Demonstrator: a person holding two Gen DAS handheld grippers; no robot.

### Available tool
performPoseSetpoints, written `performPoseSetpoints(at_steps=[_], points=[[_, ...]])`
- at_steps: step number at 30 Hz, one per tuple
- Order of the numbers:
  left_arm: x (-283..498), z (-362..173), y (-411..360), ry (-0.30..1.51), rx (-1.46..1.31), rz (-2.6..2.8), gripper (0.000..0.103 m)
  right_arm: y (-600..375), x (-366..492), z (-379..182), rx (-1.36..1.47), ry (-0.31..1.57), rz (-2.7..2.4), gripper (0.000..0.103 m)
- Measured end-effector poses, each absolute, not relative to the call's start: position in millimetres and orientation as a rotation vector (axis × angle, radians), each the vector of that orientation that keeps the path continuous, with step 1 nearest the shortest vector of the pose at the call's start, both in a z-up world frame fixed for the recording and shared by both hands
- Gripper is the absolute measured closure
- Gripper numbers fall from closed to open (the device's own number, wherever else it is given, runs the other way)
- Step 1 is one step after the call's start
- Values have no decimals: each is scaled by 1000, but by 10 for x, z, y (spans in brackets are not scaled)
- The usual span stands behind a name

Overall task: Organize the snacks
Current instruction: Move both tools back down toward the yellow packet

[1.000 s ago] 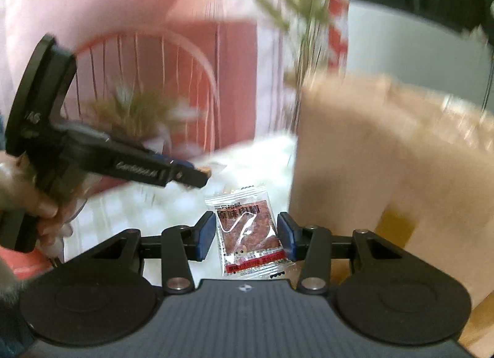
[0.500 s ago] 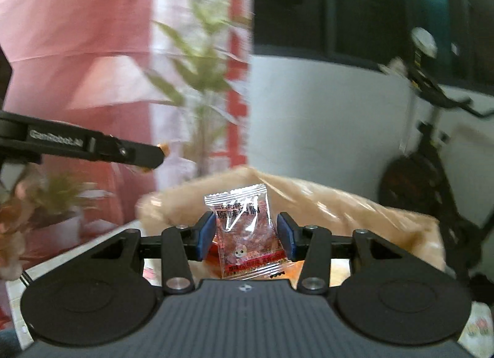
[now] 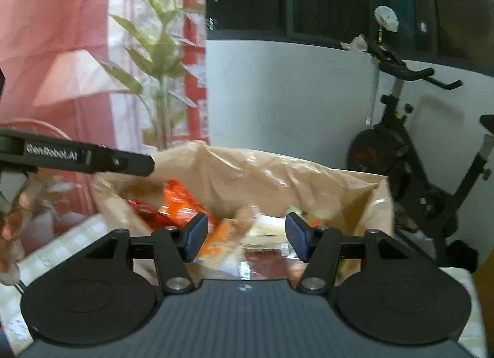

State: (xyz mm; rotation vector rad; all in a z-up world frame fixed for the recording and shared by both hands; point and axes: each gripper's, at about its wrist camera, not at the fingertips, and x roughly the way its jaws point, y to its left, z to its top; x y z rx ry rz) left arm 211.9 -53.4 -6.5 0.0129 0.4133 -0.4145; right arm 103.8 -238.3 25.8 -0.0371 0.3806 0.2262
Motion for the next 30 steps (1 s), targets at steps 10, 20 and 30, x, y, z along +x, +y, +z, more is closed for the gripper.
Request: performPoseSetpoints(at_steps=[10, 20, 30], points=[[1802, -187, 47, 484, 63, -292, 55, -1725, 792, 210, -78, 359, 431, 44], [1880, -721, 420, 616, -6, -236, 55, -1305, 784, -391, -97, 519, 542, 45], [2099, -1352, 251, 747, -24, -319, 55, -1284, 1115, -1233, -108, 786, 463, 45]])
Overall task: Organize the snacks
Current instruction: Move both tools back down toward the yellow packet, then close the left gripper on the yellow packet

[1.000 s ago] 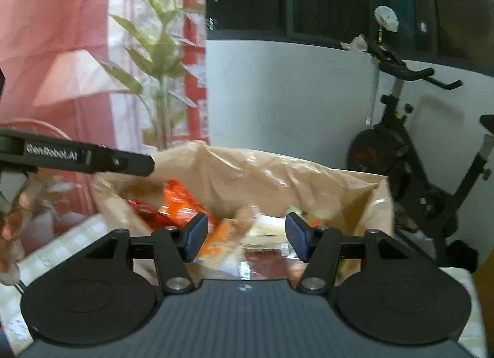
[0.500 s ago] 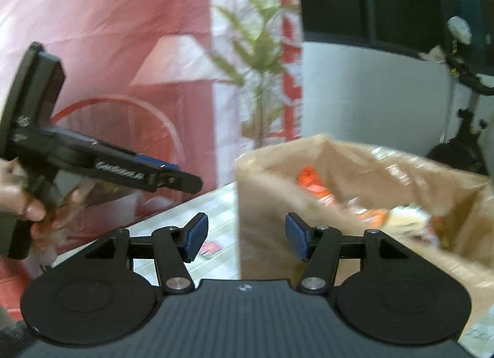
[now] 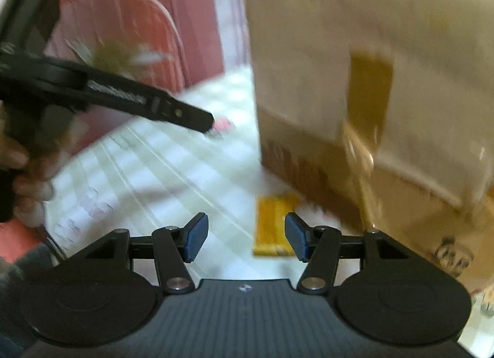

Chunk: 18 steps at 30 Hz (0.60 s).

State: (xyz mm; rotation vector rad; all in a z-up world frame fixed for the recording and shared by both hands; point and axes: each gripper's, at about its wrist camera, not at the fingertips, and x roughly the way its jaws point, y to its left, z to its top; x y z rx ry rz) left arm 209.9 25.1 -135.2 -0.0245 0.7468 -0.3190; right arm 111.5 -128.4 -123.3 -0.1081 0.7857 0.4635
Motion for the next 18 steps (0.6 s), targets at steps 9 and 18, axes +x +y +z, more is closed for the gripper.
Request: performPoseSetpoints(at_steps=[9, 18], points=[[2261, -1715, 25, 814, -35, -417, 56, -1259, 1334, -1505, -160, 825, 450, 44], [2317, -1929, -146, 849, -35, -485, 56, -1447, 1349, -1509, -153, 817, 443, 56]])
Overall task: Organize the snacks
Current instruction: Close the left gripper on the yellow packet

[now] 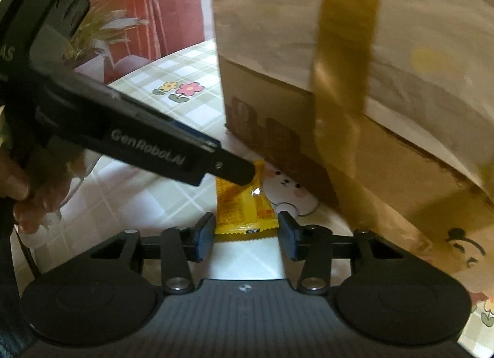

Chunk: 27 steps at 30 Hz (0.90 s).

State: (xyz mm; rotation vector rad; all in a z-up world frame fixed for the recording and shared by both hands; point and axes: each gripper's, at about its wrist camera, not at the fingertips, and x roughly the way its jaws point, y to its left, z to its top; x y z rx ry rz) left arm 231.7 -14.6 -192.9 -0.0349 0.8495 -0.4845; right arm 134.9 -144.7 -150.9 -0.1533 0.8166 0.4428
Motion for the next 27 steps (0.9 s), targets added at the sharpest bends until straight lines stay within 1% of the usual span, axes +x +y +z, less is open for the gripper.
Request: performPoseSetpoints(at_steps=[6, 10, 16, 18, 20, 27], points=[[2282, -1956, -128, 835, -49, -490, 56, -1454, 1387, -1513, -160, 811, 435, 55], [2246, -1948, -159, 827, -39, -506, 56, -1422, 1373, -1515, -177, 806, 432, 53], [2204, -1955, -238, 818, -35, -516, 56, -1430, 1365, -1524, -171, 808, 417, 54], [2176, -1965, -254, 813, -35, -513, 63, -1434, 1359, -1523, -170, 806, 420, 54], [2136, -1972, -260, 816, -56, -503, 67, -1445, 1366, -1522, -158, 803, 431, 58], [1925, -1961, -238, 811, -77, -476, 75, -1502, 1341, -1505, -133, 803, 467, 61]])
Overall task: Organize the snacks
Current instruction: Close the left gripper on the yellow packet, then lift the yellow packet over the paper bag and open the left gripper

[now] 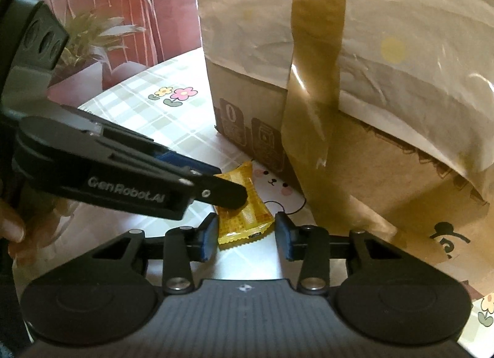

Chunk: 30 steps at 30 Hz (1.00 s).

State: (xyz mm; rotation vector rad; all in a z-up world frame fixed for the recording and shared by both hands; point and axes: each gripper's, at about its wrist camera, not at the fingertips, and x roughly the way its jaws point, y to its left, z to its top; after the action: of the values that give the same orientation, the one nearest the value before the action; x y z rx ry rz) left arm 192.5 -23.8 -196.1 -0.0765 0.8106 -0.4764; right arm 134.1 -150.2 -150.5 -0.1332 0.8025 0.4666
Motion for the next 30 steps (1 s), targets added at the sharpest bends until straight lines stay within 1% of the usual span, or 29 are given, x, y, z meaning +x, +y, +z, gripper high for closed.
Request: performPoseSetpoints(at_steps=[6, 13, 22, 30], points=[[1813, -1875, -163, 800, -98, -463, 75, -1450, 1293, -1438, -132, 788, 487, 62], [1630, -1554, -20, 734, -131, -435, 75, -1377, 1172, -1178, -165, 720, 519, 62], [1466, -824, 73, 565, -138, -391, 76, -1220, 1056, -511, -250, 543, 562, 62], [1479, -147, -146, 419, -92, -404, 76, -1284, 999, 193, -300, 384, 553, 62]])
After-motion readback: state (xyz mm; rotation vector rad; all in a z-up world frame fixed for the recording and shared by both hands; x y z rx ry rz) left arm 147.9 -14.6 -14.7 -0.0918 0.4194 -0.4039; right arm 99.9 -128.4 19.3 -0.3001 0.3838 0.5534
